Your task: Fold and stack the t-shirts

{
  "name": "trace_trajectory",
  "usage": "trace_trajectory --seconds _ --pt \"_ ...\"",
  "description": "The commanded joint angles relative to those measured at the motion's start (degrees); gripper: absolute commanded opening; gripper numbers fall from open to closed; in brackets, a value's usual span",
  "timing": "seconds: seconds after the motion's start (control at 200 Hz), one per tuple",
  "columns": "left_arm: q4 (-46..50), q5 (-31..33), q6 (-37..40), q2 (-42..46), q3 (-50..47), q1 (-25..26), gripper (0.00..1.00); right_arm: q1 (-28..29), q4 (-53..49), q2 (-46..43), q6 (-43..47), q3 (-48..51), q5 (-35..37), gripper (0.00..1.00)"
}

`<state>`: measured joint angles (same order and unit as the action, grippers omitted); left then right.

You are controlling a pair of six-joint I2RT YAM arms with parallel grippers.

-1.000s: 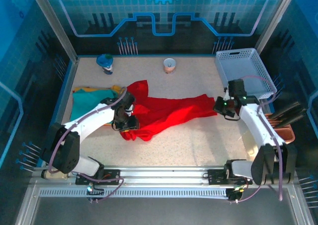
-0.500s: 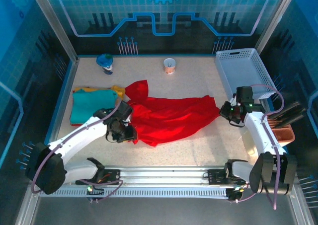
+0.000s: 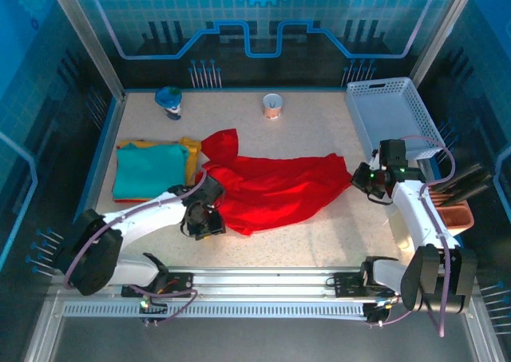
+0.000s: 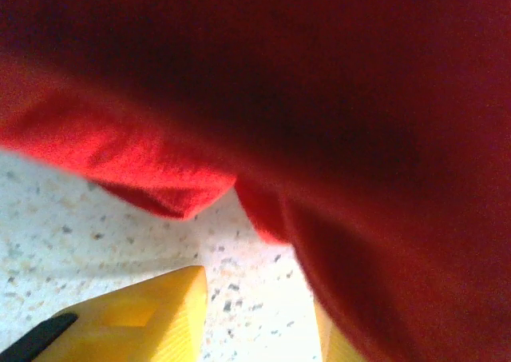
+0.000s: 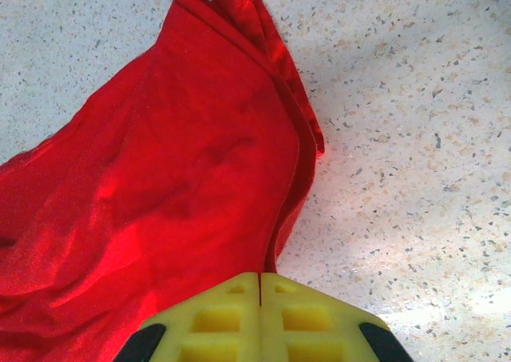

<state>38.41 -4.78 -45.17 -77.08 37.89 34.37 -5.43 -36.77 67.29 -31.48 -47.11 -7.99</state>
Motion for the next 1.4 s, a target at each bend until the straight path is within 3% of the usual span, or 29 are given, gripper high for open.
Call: trace_trajectory --seconds 0.0,0.325,0.41,0.53,0.69,0.775,0.881,1.001,1.161,1.281,1.396 --pt "-1.87 2.02 -0.42 -3.02 2.57 0.22 0.40 -0.57 0.11 -0.58 -0.26 0.76 -0.75 0.00" --pt "0.19 6.56 1.96 -7.07 6.64 0.05 0.30 -1.06 0.34 -0.58 0.09 0.97 -1.42 0.00" --pt "0.66 6.93 2.53 -7.61 7.16 -0.09 0.22 -1.59 0.09 -0.58 0.37 1.32 -1.74 0.00" --pt "2.59 6.42 3.60 -7.23 7.67 -0.04 0.00 -3.26 -1.41 -1.27 1.06 1.60 -2.68 0.00" --pt "11.93 7.27 7.45 -2.91 11.68 -0.25 0.00 -6.74 -3.83 -4.51 1.43 1.15 -6.52 0.00" --pt "17.18 5.69 11.45 0.81 16.33 -3.19 0.00 -8.07 -3.80 -5.32 0.46 -0.80 -8.52 0.00" --pt "20.64 4.98 17.34 2.64 24.35 -8.91 0.00 -8.15 -0.86 -3.28 -2.25 -5.11 -10.04 0.00" --pt "22.93 5.30 23.25 -2.30 37.33 -14.76 0.00 -8.02 7.89 1.13 -9.08 -8.29 -12.64 0.00" --pt "24.41 2.99 28.35 -16.35 60.04 -20.38 0.00 -7.06 16.63 7.02 -14.33 -17.00 -8.81 0.00" --pt "30.97 -1.33 29.87 -29.44 83.69 -22.98 0.00 -7.06 25.26 8.99 -17.14 -19.87 -8.31 0.00" --pt "39.26 -5.97 29.49 -37.78 102.52 -23.08 0.00 -7.06 21.22 9.53 -14.92 -23.28 -8.70 0.00"
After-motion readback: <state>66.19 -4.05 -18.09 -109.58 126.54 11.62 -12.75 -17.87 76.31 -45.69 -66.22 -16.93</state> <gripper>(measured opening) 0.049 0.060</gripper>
